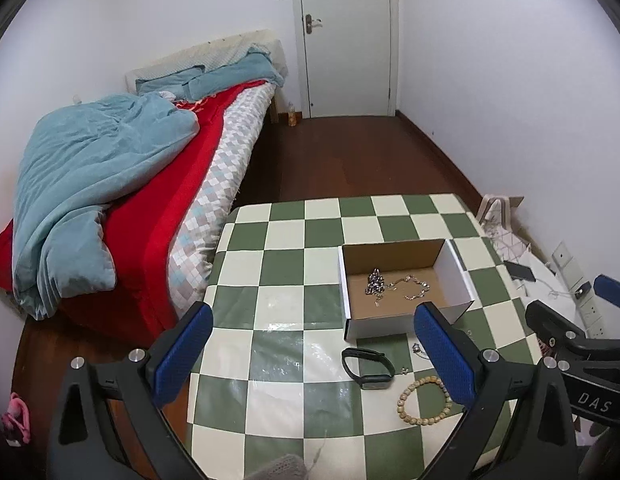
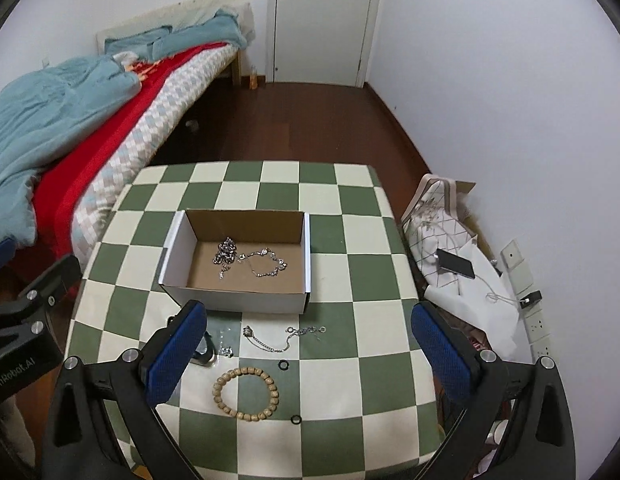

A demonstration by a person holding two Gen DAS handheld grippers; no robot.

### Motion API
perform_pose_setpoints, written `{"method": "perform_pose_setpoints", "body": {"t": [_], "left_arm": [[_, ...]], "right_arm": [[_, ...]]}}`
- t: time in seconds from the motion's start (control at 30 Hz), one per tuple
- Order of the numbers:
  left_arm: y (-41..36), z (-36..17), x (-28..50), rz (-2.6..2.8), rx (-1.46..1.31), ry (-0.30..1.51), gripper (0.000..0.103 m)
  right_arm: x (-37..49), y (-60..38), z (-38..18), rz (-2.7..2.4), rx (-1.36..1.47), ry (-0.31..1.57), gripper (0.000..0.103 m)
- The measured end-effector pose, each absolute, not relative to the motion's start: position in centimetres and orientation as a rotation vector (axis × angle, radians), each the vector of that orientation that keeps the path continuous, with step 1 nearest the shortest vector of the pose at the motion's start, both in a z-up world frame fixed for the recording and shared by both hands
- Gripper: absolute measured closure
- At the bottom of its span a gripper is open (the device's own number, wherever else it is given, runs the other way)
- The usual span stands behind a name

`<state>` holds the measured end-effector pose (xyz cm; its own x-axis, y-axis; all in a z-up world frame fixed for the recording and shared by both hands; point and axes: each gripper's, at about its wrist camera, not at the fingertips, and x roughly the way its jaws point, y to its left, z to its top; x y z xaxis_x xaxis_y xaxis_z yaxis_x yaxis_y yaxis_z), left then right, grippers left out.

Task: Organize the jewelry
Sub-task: 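Lift both tools up out of the box, then grasp the black smartwatch with the left tool while the right tool grasps the wooden bead bracelet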

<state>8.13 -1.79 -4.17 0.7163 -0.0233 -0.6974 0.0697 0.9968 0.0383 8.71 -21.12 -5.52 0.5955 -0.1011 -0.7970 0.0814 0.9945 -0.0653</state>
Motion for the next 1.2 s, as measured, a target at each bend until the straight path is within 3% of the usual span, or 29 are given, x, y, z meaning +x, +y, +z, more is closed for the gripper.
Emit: {"method": "perform_pose_setpoints", "body": {"t": [0.27,0.43,0.57,0.73,0.83,0.93,1.0,1.07,1.2], "left_arm": [[-0.7,-7.3,7.0,0.065,0.085,0.787,0.000],[-0.2,-12.6,7.4,0.162,0.172,0.871,0.000],[0.2,-15.8,8.2,0.182,0.186,0.948,0.000],[0.8,-18.6,10.3,0.141,0.052,1.090,0.000],[0.9,-19.9,11.7,0.113,-0.066,1.159,0.001],[0.6,-21.8,13.5,0.064,-0.181,1.235,0.001],[0.0,-22.6,14.4,0.038,-0.209,1.256,0.006],[-0.9,-23.4,15.3,0.014,-0.200,1.275,0.022],[-2.9,-24.4,16.3,-0.026,-0.100,1.276,0.045]], "right_arm": [[6.0,-21.3,-5.4,-0.100,0.042,0.922,0.000],[5.8,-21.8,-12.1,-0.115,0.095,1.043,0.001],[6.6,-21.8,-18.7,-0.106,0.158,1.165,0.028],[7.7,-20.3,-24.5,-0.090,0.141,1.251,0.037],[7.8,-19.8,-25.9,-0.091,0.096,1.258,0.048],[7.6,-20.0,-26.1,-0.104,0.077,1.254,0.065],[7.6,-20.8,-26.3,-0.115,0.090,1.258,0.093],[7.6,-21.8,-26.3,-0.127,0.109,1.262,0.093],[7.3,-23.1,-26.5,-0.141,0.118,1.271,0.093]]}}
